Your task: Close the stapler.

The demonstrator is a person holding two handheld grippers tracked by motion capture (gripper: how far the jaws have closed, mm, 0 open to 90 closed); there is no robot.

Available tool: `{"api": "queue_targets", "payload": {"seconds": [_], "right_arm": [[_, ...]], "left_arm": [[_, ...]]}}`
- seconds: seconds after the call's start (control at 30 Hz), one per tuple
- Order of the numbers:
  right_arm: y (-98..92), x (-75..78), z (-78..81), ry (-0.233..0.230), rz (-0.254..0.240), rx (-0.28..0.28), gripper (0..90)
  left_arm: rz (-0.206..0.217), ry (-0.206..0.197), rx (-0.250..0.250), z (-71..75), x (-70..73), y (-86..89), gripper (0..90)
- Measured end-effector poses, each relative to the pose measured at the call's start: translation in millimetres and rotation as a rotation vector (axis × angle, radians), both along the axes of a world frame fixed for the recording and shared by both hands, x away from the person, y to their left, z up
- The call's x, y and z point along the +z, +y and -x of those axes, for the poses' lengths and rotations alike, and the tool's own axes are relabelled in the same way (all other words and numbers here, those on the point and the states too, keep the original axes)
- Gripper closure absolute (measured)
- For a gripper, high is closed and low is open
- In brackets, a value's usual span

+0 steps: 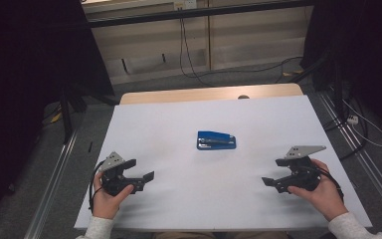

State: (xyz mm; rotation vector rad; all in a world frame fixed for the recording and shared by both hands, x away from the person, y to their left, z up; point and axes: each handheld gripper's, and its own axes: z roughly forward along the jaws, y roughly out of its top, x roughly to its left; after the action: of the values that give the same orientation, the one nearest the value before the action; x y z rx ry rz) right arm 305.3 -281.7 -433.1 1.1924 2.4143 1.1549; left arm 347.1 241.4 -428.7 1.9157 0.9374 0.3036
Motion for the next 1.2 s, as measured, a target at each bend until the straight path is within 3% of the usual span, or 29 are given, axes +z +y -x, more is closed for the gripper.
{"api": "queue_targets", "payload": {"seconds": [0.6, 1.2], "right_arm": [[-1.8, 0.2, 1.9, -0.001, 0.003, 0.001, 12.4], [0.0, 0.4, 1.1, -0.006, 0.011, 0.016, 12.4]], "left_arm": [[0.003, -0.012, -0.001, 10.8, 0.0, 9.8, 8.7], [0.008, -0.017, 0.001, 10.7, -0.9, 12.8, 8.7]]}}
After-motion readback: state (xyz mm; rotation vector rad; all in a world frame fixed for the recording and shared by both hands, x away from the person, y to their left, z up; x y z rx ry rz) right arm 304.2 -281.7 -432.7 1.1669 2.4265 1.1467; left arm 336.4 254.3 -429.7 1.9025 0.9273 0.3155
